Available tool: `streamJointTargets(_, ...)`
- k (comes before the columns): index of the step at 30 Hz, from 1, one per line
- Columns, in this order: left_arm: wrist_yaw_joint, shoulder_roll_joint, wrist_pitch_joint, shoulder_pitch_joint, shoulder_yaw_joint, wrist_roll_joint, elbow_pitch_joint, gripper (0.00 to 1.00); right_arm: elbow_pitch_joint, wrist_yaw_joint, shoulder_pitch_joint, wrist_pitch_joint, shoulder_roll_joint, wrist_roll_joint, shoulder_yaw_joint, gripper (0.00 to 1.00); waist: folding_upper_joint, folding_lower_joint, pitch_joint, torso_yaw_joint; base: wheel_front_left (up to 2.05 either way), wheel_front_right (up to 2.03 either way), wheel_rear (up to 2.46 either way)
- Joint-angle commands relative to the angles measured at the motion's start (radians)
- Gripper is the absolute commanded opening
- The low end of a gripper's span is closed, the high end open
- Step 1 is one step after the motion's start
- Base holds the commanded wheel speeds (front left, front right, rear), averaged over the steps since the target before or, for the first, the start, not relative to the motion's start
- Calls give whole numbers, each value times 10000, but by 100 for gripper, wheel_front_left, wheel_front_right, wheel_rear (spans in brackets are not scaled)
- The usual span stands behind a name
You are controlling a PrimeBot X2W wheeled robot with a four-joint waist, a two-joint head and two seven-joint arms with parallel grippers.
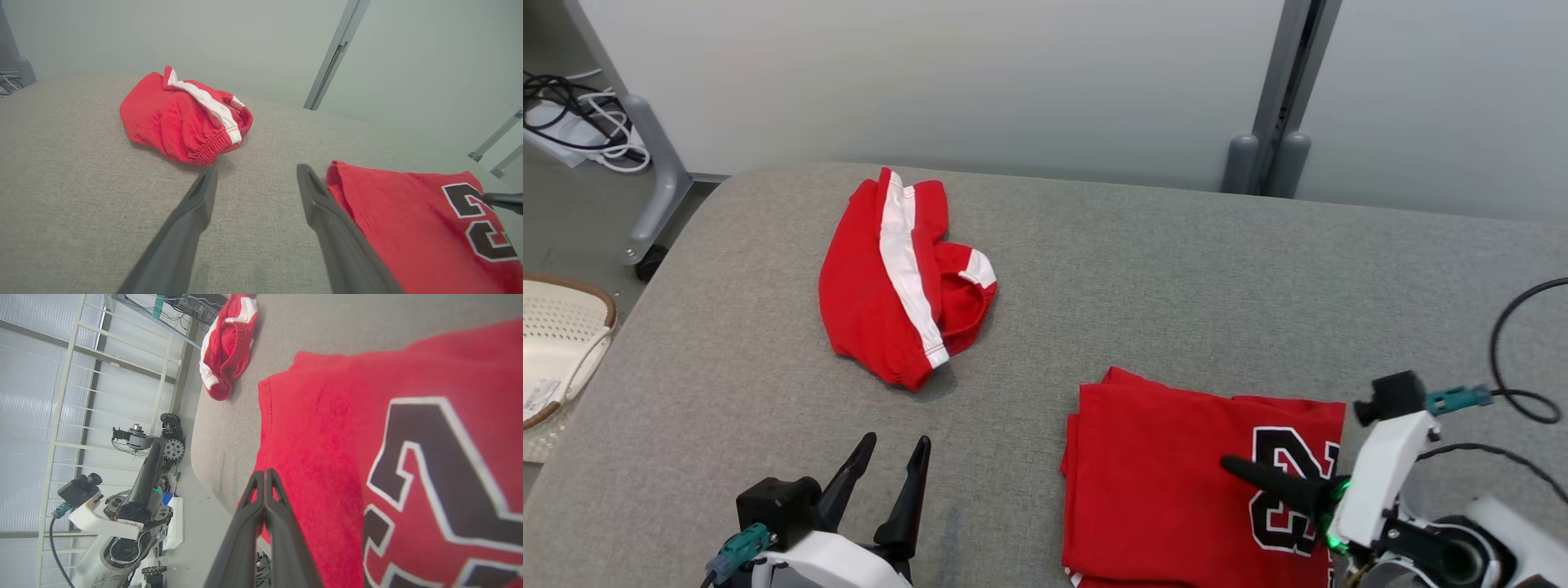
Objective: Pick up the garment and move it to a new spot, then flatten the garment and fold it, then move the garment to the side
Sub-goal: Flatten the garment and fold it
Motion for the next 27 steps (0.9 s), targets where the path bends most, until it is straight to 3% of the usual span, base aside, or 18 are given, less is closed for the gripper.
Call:
streamJointTargets(1,60,80,-33,59,41,-28,-30,100,-275,26,166,-248,-280,-86,-188,0,-1,0,8,-139,0,0,0)
streamJointTargets(13,164,185,-45,89,106,-36,-177,100,-2465,26,459,-2139,-1565,-1128,-1344,0,-1,0,-79,-768,0,0,0)
streamJointTargets(15,206,234,-50,96,151,-25,-249,100,-2847,26,555,-2516,-1764,-1653,-1419,31,-1,0,-108,-868,0,0,0)
streamJointTargets(16,206,234,-50,96,151,-25,-249,100,-2847,26,555,-2516,-1764,-1653,-1419,31,-1,0,-108,-868,0,0,0)
streamJointTargets(17,212,269,-53,101,188,-18,-297,100,-2940,26,636,-2726,-1846,-1925,-1481,46,-1,0,-121,-910,0,0,0)
streamJointTargets(18,248,307,-54,116,235,-19,-345,100,-2996,26,687,-2934,-1963,-2268,-1554,78,-1,0,-119,-957,0,0,0)
streamJointTargets(19,286,336,-58,131,273,-15,-398,100,-2959,26,733,-3122,-2040,-2556,-1657,100,-1,0,-114,-1003,0,0,0)
streamJointTargets(22,369,407,-60,162,405,30,-593,100,-2530,26,858,-3626,-2171,-3693,-2056,100,-1,0,-47,-1125,0,0,0)
streamJointTargets(27,509,464,-68,236,630,101,-910,100,-2197,24,1113,-4455,-1573,-5033,-3117,100,-1,0,85,-1267,0,0,0)
